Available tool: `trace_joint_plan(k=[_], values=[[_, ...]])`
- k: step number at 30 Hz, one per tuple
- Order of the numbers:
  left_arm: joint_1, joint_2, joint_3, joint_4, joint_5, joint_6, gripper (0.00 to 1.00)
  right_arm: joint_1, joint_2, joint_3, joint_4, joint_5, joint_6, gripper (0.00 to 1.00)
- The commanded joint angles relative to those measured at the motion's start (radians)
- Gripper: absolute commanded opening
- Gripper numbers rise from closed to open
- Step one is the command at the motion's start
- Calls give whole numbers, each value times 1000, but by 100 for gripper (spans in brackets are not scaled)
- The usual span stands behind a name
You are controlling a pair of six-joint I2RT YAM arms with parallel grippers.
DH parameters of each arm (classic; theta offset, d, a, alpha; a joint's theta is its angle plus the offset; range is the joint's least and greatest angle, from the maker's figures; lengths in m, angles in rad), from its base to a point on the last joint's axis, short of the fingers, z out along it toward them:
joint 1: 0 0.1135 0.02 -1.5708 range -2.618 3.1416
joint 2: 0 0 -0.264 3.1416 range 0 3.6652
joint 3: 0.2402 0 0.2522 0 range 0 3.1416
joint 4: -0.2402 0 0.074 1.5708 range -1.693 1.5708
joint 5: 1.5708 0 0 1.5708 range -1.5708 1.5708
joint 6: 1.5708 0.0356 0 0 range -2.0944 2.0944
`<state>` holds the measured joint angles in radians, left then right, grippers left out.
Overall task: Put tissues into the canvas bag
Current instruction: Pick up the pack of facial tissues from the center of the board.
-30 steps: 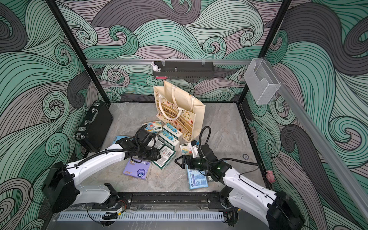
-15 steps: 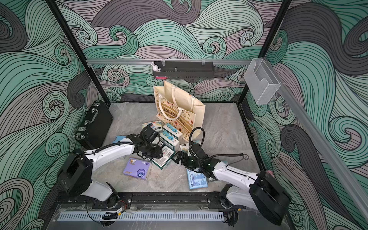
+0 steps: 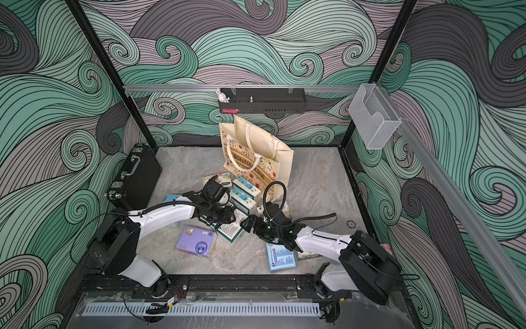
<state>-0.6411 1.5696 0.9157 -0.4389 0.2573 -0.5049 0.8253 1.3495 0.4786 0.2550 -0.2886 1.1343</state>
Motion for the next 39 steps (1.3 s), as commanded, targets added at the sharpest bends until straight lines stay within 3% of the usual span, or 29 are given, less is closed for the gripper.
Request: trace_joint_plan(k=[1,10,25,28,32,39], values=[[5,21,-58,77,82,-46,44,10,40,2,28,8,21,100],[6,2,-148,133,88,-74,41,12,88,-5,49,22,52,100],[18,-17,-195,120,36,-46,20,18,181,14,73,40,91,100],[20,-23,-204,125,36,-45,20,18,199,13,137,19,83,99],[23,-23,-207,127,49,-39,11,17,224,13,228,-17,55,99],[30,-43,-231,131,49,-40,10,13,311,2,446,-84,76,98]])
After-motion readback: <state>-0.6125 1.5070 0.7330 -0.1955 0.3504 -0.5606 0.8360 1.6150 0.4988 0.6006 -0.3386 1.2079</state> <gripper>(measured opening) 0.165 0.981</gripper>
